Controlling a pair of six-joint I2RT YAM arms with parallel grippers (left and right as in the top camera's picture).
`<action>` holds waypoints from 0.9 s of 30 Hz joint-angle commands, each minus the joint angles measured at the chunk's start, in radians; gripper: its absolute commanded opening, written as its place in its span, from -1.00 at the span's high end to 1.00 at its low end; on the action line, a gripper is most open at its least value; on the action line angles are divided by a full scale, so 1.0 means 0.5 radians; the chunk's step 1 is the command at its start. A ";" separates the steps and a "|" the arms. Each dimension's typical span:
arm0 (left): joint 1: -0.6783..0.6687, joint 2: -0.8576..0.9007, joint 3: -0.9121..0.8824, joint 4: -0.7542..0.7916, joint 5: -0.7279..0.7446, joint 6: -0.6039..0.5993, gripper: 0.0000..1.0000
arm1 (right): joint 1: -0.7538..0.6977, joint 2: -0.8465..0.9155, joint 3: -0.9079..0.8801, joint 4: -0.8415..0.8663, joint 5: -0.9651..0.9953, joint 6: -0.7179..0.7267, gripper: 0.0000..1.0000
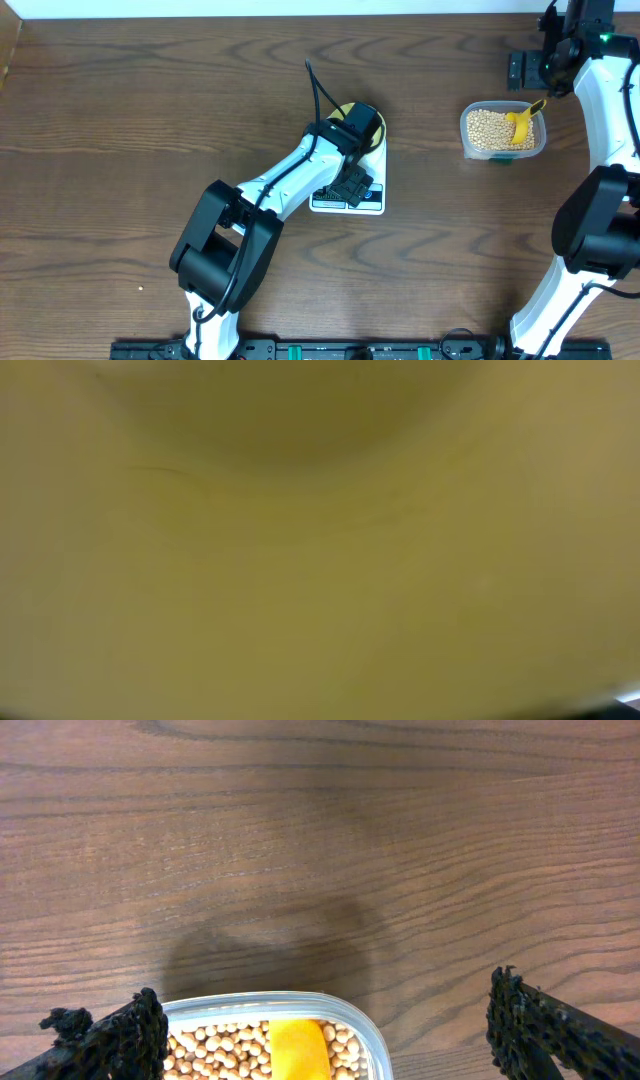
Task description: Scoop item into bowl and weigh 50g on scale
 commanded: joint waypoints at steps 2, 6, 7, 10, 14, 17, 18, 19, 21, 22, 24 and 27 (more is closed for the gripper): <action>0.018 0.104 0.011 0.007 -0.100 0.028 -0.95 | 0.008 0.017 0.026 0.005 0.014 0.002 -0.99; 0.018 0.140 0.013 -0.021 -0.109 0.028 -0.95 | 0.008 0.017 0.026 0.005 0.014 0.002 -0.99; 0.018 0.148 0.018 -0.031 -0.108 0.028 -0.95 | 0.008 0.017 0.026 0.005 0.014 0.002 -0.98; 0.018 0.151 0.026 -0.052 -0.107 0.027 -0.95 | 0.008 0.017 0.026 0.004 0.014 0.002 -0.98; 0.018 0.150 0.027 -0.048 -0.104 0.025 -0.95 | 0.008 0.017 0.026 0.005 0.013 0.002 -0.99; 0.018 0.116 0.041 -0.045 -0.092 0.025 -0.95 | 0.008 0.017 0.026 0.005 0.014 0.002 -0.99; 0.018 0.088 0.041 -0.039 -0.092 0.025 -0.95 | 0.008 0.017 0.026 0.005 0.014 0.002 -0.98; 0.021 0.034 0.041 -0.031 -0.092 0.026 -0.95 | 0.008 0.017 0.026 0.005 0.014 0.002 -0.99; 0.030 -0.056 0.041 -0.009 -0.092 0.023 -0.95 | 0.008 0.017 0.026 0.004 0.014 0.002 -0.99; 0.030 -0.108 0.041 0.007 -0.092 0.010 -0.95 | 0.008 0.017 0.026 0.004 0.014 0.002 -0.99; 0.032 -0.218 0.041 0.022 -0.092 -0.006 -0.95 | 0.008 0.017 0.026 0.004 0.014 0.002 -0.99; 0.035 -0.369 0.041 0.019 -0.092 -0.111 -0.95 | 0.008 0.017 0.026 0.005 0.014 0.002 -0.99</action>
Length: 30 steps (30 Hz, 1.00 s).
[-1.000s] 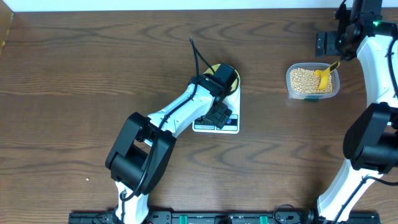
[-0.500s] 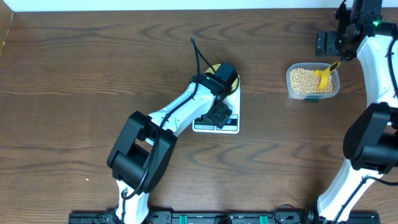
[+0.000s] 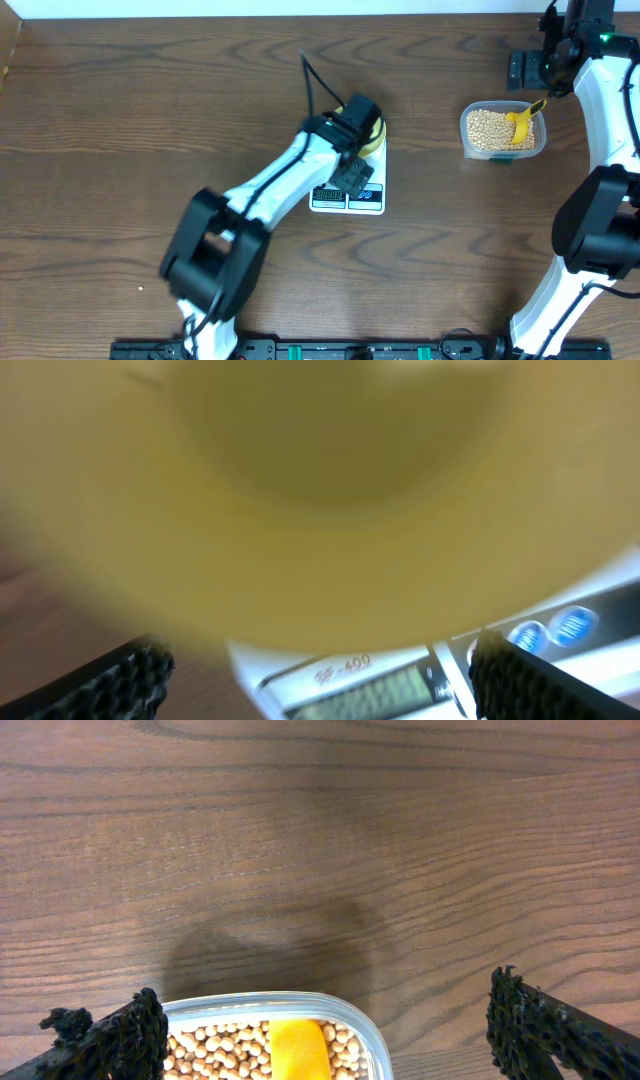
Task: Scoop item into bowl and weigh 50g on scale
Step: 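Lift the left gripper and pull it back left of the scale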
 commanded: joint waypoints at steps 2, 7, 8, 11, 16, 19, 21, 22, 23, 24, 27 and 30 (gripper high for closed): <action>0.021 -0.356 0.001 -0.015 -0.055 -0.196 -0.95 | 0.008 0.017 0.026 0.003 0.014 0.002 -0.98; 0.085 -0.546 0.001 -0.082 -0.055 -0.308 -0.95 | 0.008 0.017 0.026 0.004 0.013 0.002 -0.98; 0.111 -0.571 0.001 -0.092 -0.055 -0.341 -0.95 | 0.008 0.017 0.026 0.003 0.013 0.002 -0.98; 0.210 -0.611 0.001 -0.114 -0.055 -0.457 -0.95 | 0.008 0.017 0.026 0.004 0.014 0.002 -0.99; 0.439 -0.606 -0.002 -0.140 -0.054 -0.815 -0.95 | 0.008 0.017 0.026 0.004 0.014 0.002 -0.99; 0.578 -0.606 -0.004 -0.150 -0.054 -0.930 -0.95 | 0.008 0.017 0.026 0.003 0.014 0.002 -0.99; 0.672 -0.606 -0.005 -0.149 -0.055 -0.935 -0.95 | 0.008 0.017 0.026 0.003 0.014 0.002 -0.98; 0.710 -0.606 -0.005 -0.148 -0.055 -0.941 -0.95 | 0.008 0.017 0.026 0.003 0.014 0.002 -0.98; 0.753 -0.606 -0.004 -0.148 -0.055 -0.964 -0.95 | 0.008 0.017 0.026 0.003 0.014 0.002 -0.98; 0.797 -0.606 -0.004 -0.148 -0.054 -0.990 -0.95 | 0.008 0.017 0.026 0.004 0.014 0.002 -0.99; 0.910 -0.606 -0.004 -0.150 -0.054 -1.009 -0.95 | 0.008 0.017 0.026 0.003 0.014 0.002 -0.99; 1.000 -0.606 -0.004 -0.162 -0.054 -1.009 -0.95 | 0.008 0.017 0.026 0.004 0.014 0.002 -0.99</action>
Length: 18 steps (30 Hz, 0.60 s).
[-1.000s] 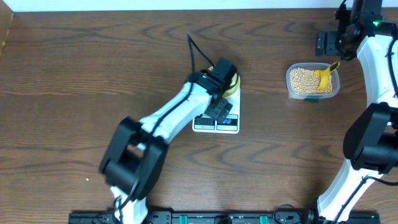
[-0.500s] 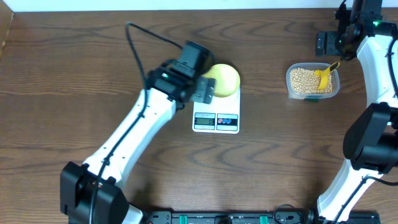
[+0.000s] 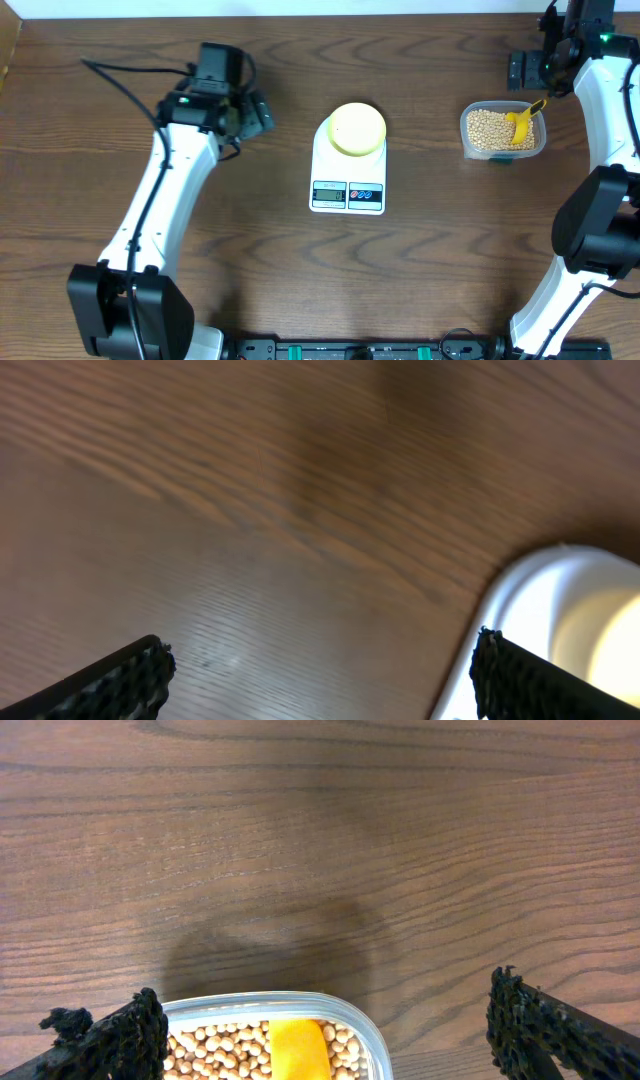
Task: Scoop item into bowl and weigh 50g on scale
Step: 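Lift the left gripper and pull it back left of the scale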
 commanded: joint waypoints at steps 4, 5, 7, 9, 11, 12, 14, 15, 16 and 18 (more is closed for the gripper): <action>0.130 -0.006 -0.005 -0.056 -0.026 -0.050 -0.95 | 0.008 0.017 0.026 0.005 0.014 0.002 -0.98; 0.137 -0.006 -0.005 -0.060 -0.024 -0.030 -0.95 | 0.008 0.017 0.026 0.004 0.014 0.002 -0.98; 0.138 -0.006 -0.005 -0.065 -0.018 0.026 -0.95 | 0.008 0.017 0.026 0.004 0.014 0.002 -0.98; 0.137 -0.006 -0.005 -0.065 -0.017 0.079 -0.95 | 0.008 0.017 0.026 0.005 0.014 0.002 -0.99; 0.137 -0.006 -0.005 -0.070 0.031 0.167 -0.95 | 0.008 0.017 0.026 0.005 0.014 0.002 -0.98; 0.137 -0.006 -0.005 -0.070 0.115 0.277 -0.95 | 0.008 0.017 0.026 0.004 0.014 0.002 -0.99; 0.137 -0.006 -0.005 -0.066 0.474 0.655 -0.95 | 0.008 0.017 0.026 0.005 0.014 0.002 -0.98; 0.137 -0.006 -0.005 -0.086 0.708 0.861 -0.95 | 0.008 0.017 0.026 0.005 0.014 0.002 -0.99; 0.137 -0.006 -0.005 -0.111 0.892 1.007 -0.95 | 0.008 0.017 0.026 0.005 0.014 0.002 -0.99; 0.137 -0.006 -0.005 -0.194 1.154 1.238 -0.95 | 0.008 0.017 0.026 0.004 0.014 0.002 -0.99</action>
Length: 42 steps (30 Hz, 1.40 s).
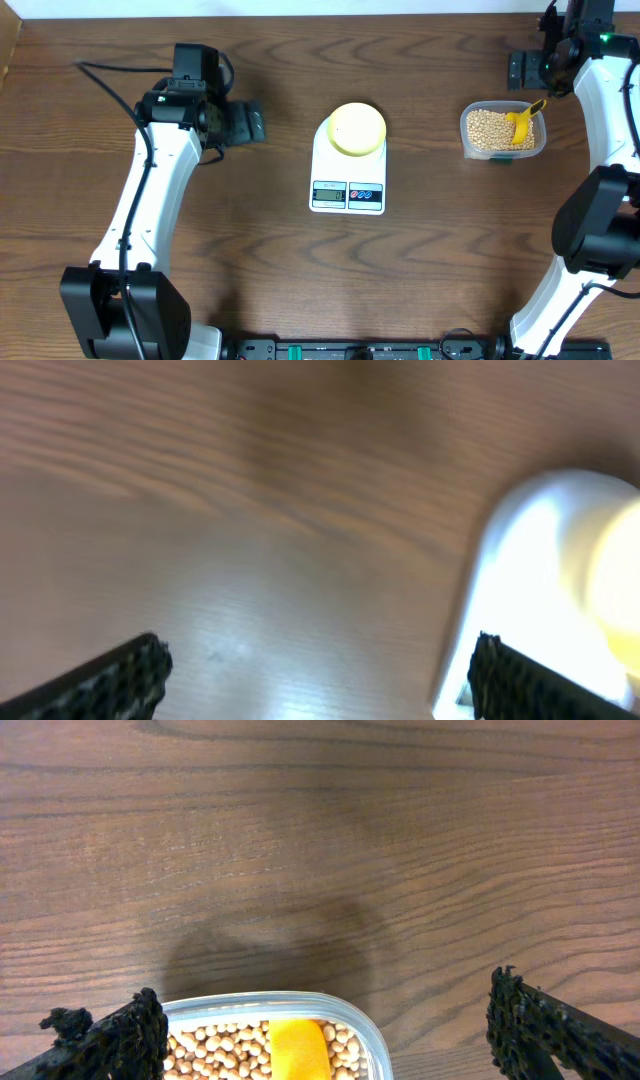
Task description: Scoop item into bowl and weigh 50g on scale
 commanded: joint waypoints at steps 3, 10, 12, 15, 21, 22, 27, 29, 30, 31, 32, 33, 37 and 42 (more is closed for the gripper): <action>-0.001 -0.006 -0.005 -0.141 0.487 0.668 -0.95 | 0.008 0.017 0.026 0.005 0.014 0.002 -0.99; -0.001 -0.006 -0.006 -0.185 0.159 0.667 -0.95 | 0.008 0.017 0.026 0.005 0.014 0.002 -0.99; -0.002 -0.006 -0.006 -0.180 0.159 0.671 -0.95 | 0.008 0.017 0.026 0.004 0.014 0.002 -0.98; -0.002 -0.006 -0.006 -0.183 0.166 0.892 -0.95 | 0.008 0.017 0.026 0.004 0.014 0.002 -0.99; -0.003 -0.006 -0.006 -0.229 0.221 1.240 -0.95 | 0.008 0.017 0.026 0.004 0.014 0.002 -0.98; -0.002 -0.006 -0.006 -0.255 0.277 1.331 -0.95 | 0.008 0.017 0.026 0.005 0.014 0.002 -0.99; -0.002 -0.006 -0.006 -0.269 0.423 1.851 -0.95 | 0.008 0.017 0.026 0.005 0.014 0.002 -0.99; -0.002 -0.006 -0.006 -0.207 0.423 2.016 -0.95 | 0.008 0.017 0.026 0.005 0.014 0.002 -0.99; -0.002 -0.006 -0.006 -0.153 0.422 2.074 -0.95 | 0.008 0.017 0.026 0.004 0.014 0.002 -0.99; -0.002 -0.006 -0.006 -0.085 0.422 2.099 -0.95 | 0.008 0.017 0.026 0.004 0.014 0.002 -0.99; -0.002 -0.006 -0.006 -0.025 0.422 2.097 -0.95 | 0.008 0.017 0.026 0.004 0.014 0.002 -0.99; -0.002 -0.006 -0.006 0.028 0.423 2.097 -0.95 | 0.008 0.017 0.026 0.005 0.014 0.002 -0.99; -0.002 -0.006 -0.006 0.127 0.423 2.097 -0.95 | 0.008 0.017 0.026 0.004 0.014 0.002 -0.99; -0.002 -0.006 -0.006 0.125 0.424 2.097 -0.95 | 0.008 0.017 0.026 0.004 0.014 0.002 -0.99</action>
